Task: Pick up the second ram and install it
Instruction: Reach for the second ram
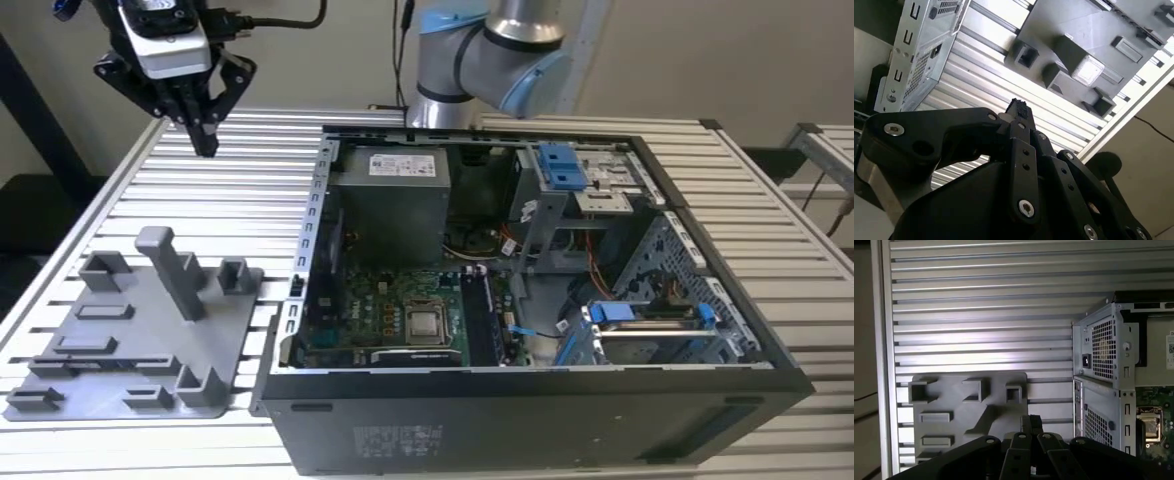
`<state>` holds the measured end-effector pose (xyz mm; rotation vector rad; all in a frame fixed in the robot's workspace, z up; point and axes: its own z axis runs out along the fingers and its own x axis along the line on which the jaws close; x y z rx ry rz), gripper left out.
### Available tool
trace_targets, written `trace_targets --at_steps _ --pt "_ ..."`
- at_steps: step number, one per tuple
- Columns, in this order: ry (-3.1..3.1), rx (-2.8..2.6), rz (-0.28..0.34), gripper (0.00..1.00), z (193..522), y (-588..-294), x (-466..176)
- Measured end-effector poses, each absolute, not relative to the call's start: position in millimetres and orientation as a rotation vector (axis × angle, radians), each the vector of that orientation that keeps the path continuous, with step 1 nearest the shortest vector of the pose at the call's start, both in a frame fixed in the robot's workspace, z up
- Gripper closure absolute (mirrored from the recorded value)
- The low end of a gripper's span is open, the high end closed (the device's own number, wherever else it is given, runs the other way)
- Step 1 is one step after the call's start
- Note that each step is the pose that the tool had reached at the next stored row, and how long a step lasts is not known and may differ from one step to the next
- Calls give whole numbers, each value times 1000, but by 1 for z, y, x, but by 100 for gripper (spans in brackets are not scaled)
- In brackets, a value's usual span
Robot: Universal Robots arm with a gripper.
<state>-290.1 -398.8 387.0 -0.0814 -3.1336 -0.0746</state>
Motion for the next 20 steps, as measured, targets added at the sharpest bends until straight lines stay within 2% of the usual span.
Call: trace_targets --at_steps 20 --pt "-3099 -82 -72 89 385 -399 -311"
